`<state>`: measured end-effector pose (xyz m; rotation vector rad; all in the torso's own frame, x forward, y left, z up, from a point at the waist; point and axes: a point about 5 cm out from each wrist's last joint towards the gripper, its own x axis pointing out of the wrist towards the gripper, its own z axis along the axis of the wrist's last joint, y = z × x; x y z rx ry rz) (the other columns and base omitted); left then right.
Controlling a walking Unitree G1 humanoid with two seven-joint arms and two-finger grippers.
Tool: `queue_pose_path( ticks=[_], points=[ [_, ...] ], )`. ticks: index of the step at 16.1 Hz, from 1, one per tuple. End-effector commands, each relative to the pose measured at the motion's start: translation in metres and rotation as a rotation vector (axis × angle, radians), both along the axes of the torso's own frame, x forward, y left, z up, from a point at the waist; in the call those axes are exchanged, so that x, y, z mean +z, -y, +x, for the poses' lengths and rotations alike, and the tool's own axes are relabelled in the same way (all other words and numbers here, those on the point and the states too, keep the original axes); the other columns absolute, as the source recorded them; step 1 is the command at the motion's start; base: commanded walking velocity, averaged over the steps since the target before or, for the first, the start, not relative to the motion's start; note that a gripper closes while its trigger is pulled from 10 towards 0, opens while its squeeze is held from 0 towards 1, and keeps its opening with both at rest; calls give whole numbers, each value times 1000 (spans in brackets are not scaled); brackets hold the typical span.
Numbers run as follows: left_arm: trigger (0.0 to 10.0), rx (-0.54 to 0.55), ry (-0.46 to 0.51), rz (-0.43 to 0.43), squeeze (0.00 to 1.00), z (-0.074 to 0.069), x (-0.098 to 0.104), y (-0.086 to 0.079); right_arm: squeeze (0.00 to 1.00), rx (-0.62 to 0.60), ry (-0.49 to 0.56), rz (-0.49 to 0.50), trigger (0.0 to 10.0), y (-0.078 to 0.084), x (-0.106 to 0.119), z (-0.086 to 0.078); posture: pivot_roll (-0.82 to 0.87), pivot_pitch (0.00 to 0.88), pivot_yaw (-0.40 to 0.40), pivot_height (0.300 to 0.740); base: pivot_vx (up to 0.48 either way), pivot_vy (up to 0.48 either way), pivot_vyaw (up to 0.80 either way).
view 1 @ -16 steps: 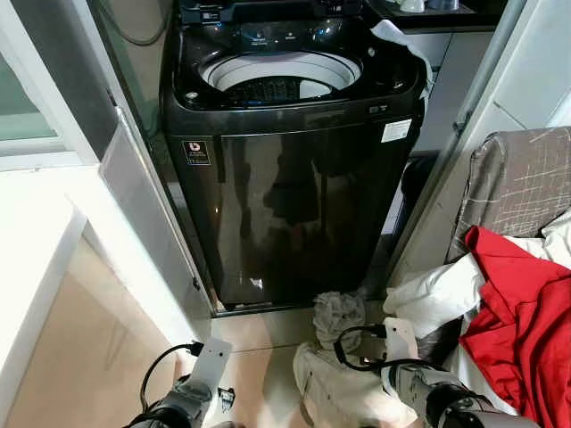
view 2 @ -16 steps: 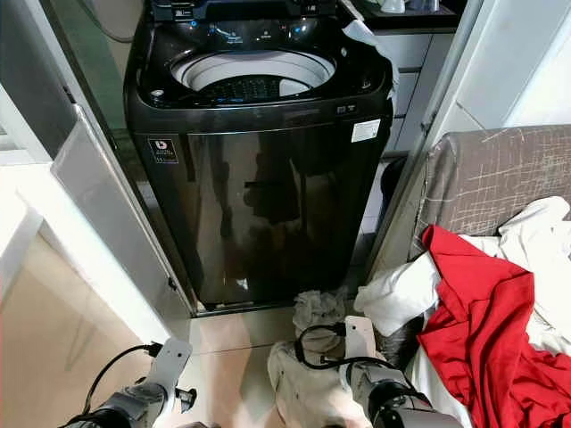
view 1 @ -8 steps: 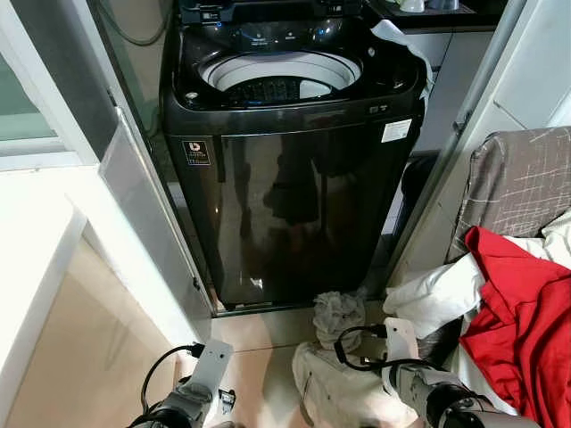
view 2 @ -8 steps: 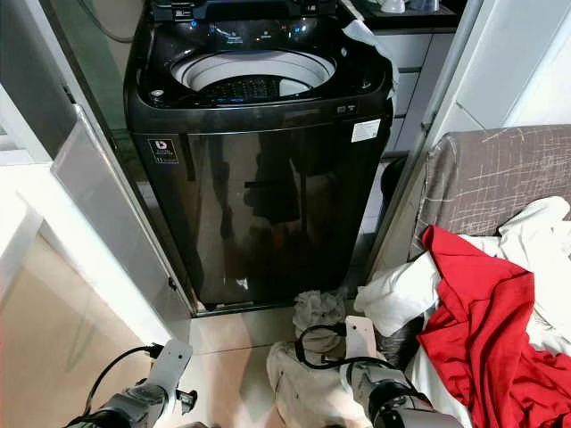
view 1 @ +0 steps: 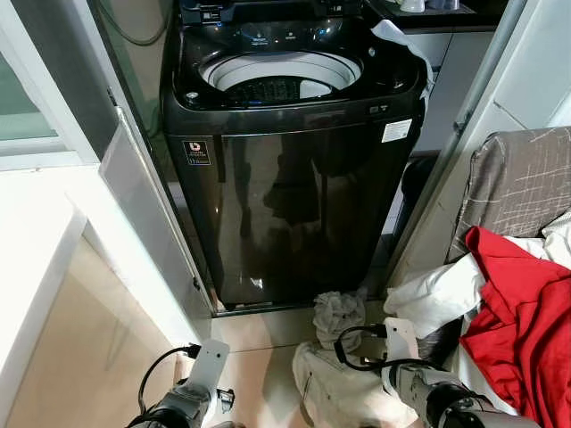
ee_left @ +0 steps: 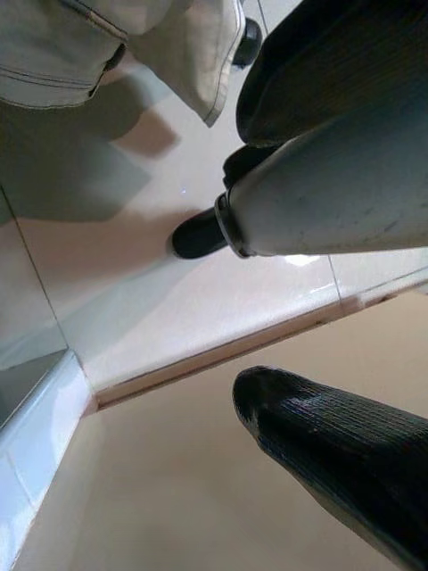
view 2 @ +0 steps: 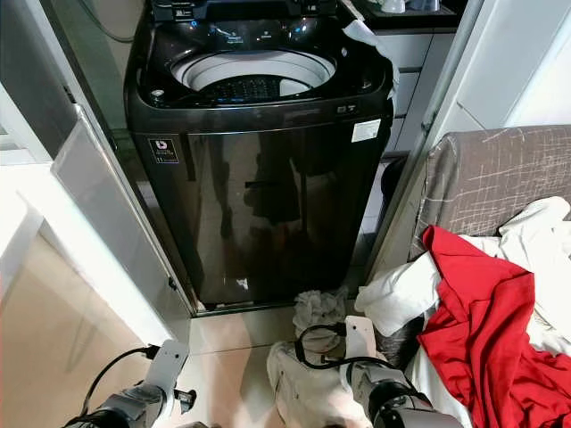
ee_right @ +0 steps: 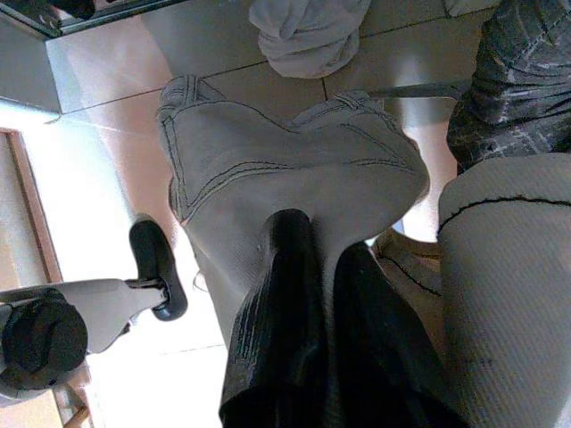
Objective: Clothes washing
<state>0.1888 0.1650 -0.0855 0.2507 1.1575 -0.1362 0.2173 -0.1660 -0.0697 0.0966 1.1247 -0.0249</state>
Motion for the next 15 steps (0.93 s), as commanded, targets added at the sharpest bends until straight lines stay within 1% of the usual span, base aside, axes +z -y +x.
queue_pose_path(
  ticks=[1,5,7,8,9,12,14,15],
  points=[
    [10000,-27,9,24,0,2,1,-3,0,14,33,-4,10000,-1,5,8,-187,0,27,740,0,0,0],
    [10000,24,6,-4,0,-1,0,-2,0,10,19,-12,10000,4,1,2,-156,0,0,740,0,0,0],
    [10000,112,-4,-43,0,-1,0,-3,0,-33,10,5,10000,4,1,1,-140,0,-3,740,0,0,0],
    [10000,103,0,-35,0,0,1,-6,0,-53,10,28,10000,1,1,2,-140,0,8,740,0,0,0],
    [10000,90,6,-21,0,2,2,-8,0,-45,15,34,10000,-2,2,4,-132,0,10,740,0,0,0],
    [10000,79,12,0,0,2,2,-13,0,-26,17,8,10000,0,3,4,-123,0,-2,740,0,0,0],
    [10000,72,24,12,0,4,3,-14,0,-62,20,9,10000,0,4,7,-116,0,-12,740,0,0,0],
    [10000,84,29,1,0,4,3,-14,0,-72,24,21,10000,-3,5,9,-111,0,-14,740,0,0,0]
  ],
)
